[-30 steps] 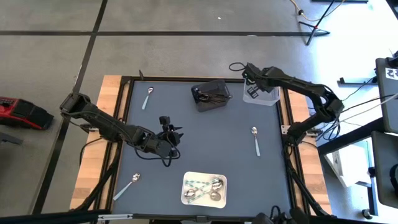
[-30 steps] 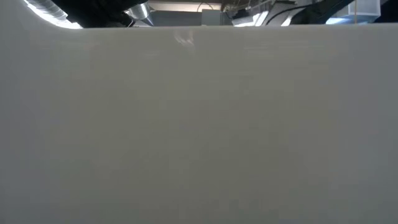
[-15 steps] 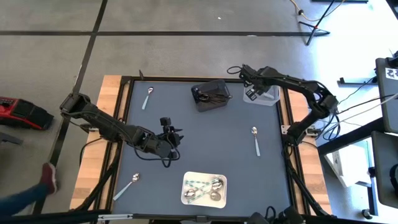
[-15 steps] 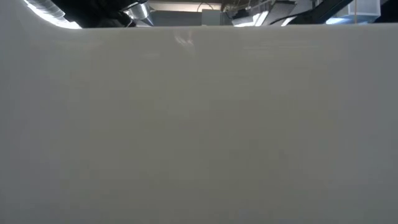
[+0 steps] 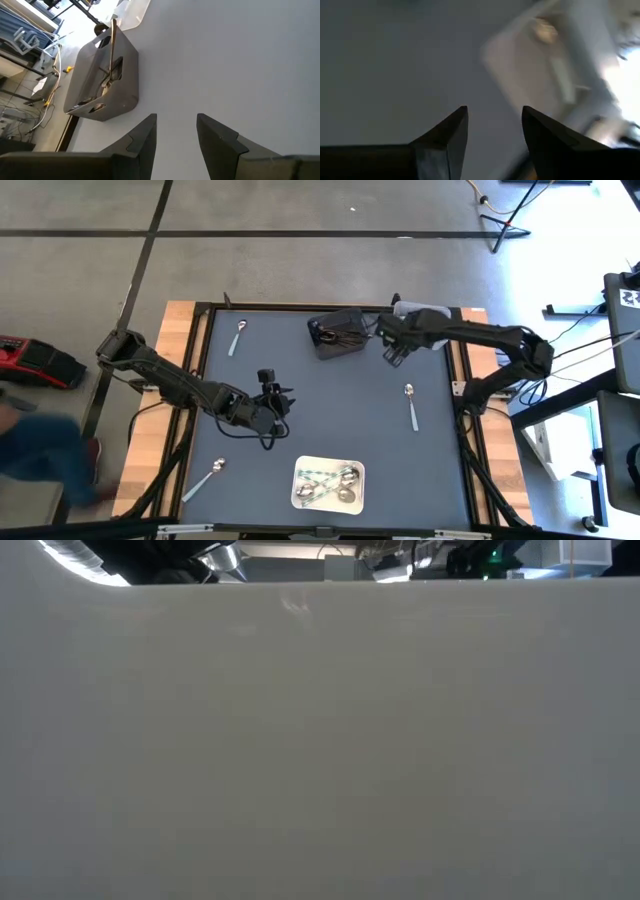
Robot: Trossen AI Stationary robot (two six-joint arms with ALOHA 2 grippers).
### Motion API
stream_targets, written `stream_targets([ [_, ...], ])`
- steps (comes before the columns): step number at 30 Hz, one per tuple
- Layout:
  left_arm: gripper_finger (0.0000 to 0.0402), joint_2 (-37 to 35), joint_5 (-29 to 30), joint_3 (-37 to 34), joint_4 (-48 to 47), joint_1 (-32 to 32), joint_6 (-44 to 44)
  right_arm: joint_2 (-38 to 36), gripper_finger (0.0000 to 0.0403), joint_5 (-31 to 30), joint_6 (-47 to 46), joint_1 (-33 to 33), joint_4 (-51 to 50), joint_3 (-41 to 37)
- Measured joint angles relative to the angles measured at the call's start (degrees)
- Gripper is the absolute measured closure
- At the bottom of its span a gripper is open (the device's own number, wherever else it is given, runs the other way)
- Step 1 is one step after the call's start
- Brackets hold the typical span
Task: Sort silverware by color (type)
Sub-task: Put the blue spoon into the transparent bin
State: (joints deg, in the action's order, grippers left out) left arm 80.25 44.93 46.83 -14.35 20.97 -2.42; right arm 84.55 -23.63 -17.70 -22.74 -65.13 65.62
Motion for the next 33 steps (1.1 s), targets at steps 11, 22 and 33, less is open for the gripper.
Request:
stream_targets([
  [11,0.0267,0.00,-1.13,0.00,0.00,0.04,0.00,-0.61,0.0228,9.80,-6.32,15.96,2.90,-4.80],
  [22,0.0267,0.00,-1.12,0.00,0.01,0.04,0.00,-0.61,0.0228,16.93,-18.46,22.33,5.59,-17.04],
  [33,0.0267,0.00,-1.11,0.00,0.03,0.04,0.00,-0.63,0.0228,24.69,-27.03,23.84,15.61,-25.83],
])
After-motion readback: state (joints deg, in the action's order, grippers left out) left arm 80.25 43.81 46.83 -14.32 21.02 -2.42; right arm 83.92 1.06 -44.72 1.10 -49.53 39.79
